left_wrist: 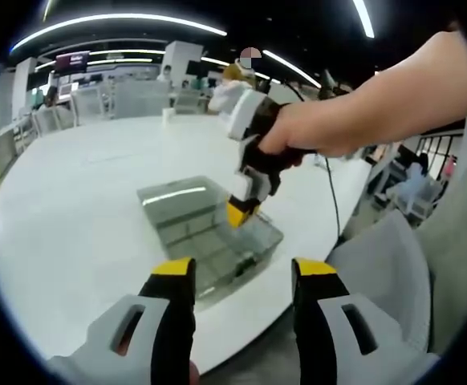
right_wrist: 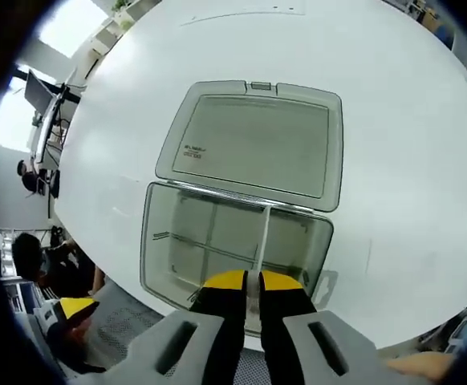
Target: Insert the divider into the dual guide fixture by aligning both edges with the guide slots and pushing it downward to the bottom, including one-sided entry, uneven engagement, binding, and posture correction.
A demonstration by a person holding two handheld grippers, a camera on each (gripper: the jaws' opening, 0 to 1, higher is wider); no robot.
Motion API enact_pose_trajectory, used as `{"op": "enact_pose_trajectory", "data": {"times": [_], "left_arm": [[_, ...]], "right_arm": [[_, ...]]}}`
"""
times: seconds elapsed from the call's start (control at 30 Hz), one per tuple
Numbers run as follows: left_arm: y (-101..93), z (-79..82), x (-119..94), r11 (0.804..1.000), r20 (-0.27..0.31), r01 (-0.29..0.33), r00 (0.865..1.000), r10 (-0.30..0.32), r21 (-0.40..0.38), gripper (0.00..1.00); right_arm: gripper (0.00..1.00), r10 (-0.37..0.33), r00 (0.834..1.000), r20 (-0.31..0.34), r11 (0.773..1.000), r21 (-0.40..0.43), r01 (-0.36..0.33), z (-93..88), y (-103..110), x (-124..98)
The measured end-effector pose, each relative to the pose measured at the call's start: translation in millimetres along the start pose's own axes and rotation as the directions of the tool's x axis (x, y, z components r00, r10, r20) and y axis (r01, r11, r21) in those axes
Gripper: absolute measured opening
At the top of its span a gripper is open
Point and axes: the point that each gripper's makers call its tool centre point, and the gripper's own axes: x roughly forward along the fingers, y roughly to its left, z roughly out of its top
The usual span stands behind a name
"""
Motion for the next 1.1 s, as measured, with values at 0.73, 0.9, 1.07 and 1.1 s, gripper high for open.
{"op": "enact_pose_trajectory", "data": {"times": [0.73,0.9,1.07,1.1], "left_arm": [[-0.3,-0.9,0.9,1.000,-0.007,0.000,1.000,0.000,0.002,0.49],[-0.6,-0.9,1.3,1.000,-0.008,-0.001,1.000,0.001,0.003,0.49],[-0.4,-1.0,2.1,1.000,-0.008,0.000,1.000,0.000,0.002,0.49],[-0.5,-1.2,2.1,1.000,-0.009,-0.001,1.000,0.001,0.002,0.49]], "right_arm": [[0.00,-0.029,0.999,0.033,0.999,-0.025,0.030,1.3,-2.3,5.4],[0.00,-0.037,0.999,0.037,0.999,-0.034,0.038,-0.7,-2.5,5.1],[0.00,-0.041,0.999,0.033,0.998,-0.041,0.042,-1.3,-1.7,5.7],[0.00,-0.043,0.999,0.034,0.998,-0.040,0.044,-1.4,-1.8,6.0]]}}
